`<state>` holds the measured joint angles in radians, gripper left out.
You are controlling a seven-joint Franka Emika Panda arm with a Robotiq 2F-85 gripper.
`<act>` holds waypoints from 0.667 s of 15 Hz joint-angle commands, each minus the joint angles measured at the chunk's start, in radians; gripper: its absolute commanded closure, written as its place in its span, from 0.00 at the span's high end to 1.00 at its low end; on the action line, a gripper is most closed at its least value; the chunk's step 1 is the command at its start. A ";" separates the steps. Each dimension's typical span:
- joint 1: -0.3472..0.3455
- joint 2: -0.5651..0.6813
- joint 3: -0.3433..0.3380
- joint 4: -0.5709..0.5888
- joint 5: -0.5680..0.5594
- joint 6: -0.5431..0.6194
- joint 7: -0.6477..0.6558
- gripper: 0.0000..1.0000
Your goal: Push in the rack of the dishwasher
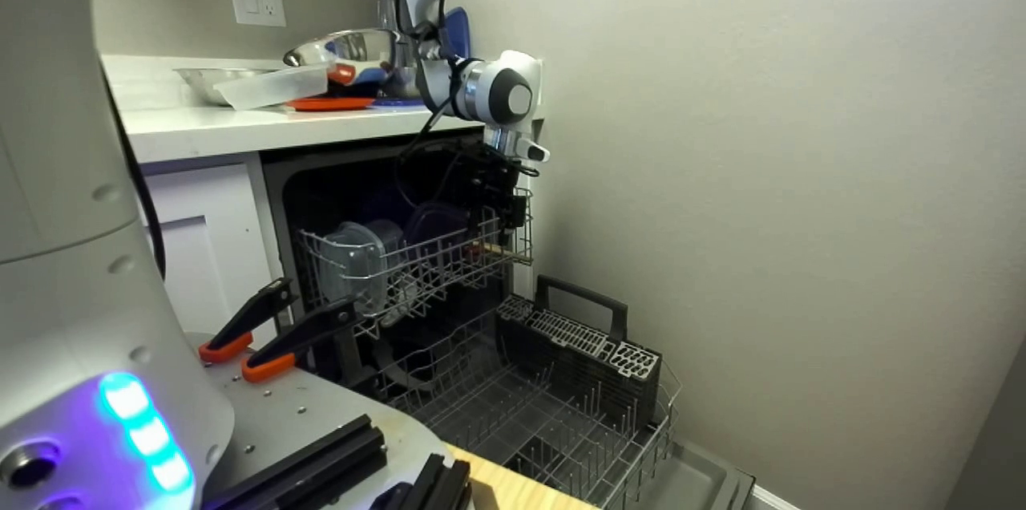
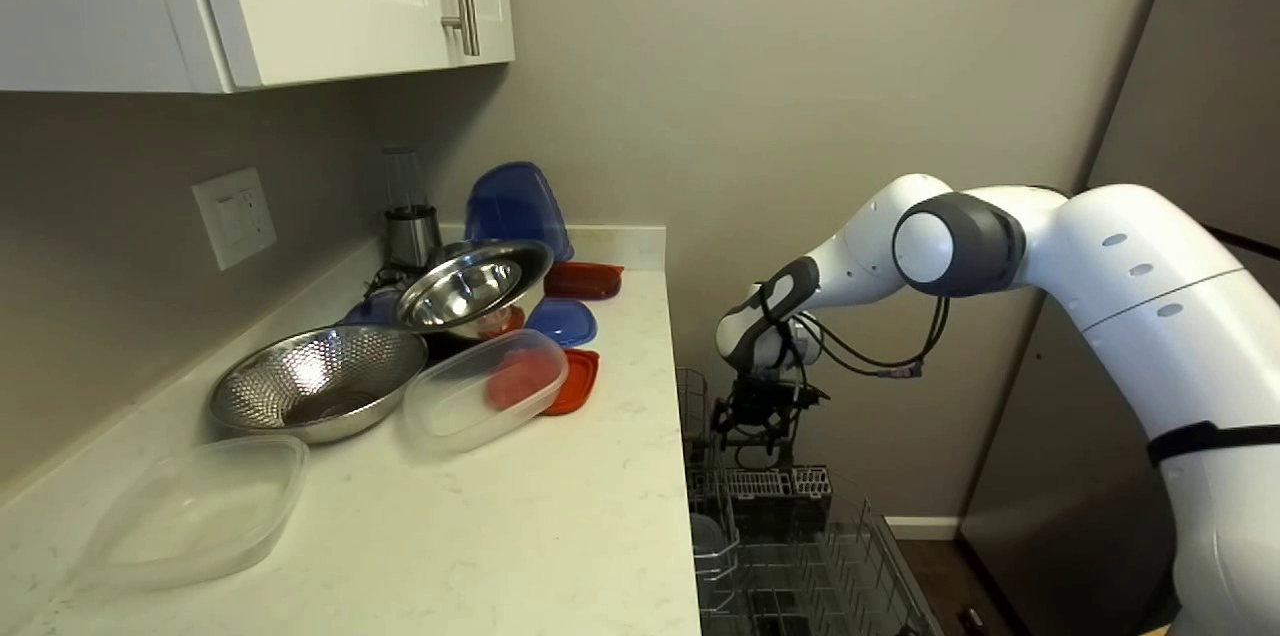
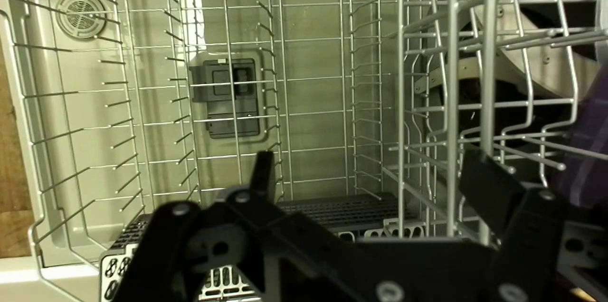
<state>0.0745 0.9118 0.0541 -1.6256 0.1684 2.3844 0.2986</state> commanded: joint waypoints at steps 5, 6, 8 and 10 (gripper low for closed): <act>-0.058 0.057 0.097 0.065 0.100 0.015 -0.129 1.00; -0.060 0.058 0.105 0.069 0.109 0.016 -0.138 1.00; -0.062 0.065 0.120 0.079 0.122 0.015 -0.153 1.00; -0.063 0.065 0.121 0.080 0.127 0.019 -0.157 1.00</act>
<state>0.0332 0.9732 0.1488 -1.5489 0.2544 2.3891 0.1950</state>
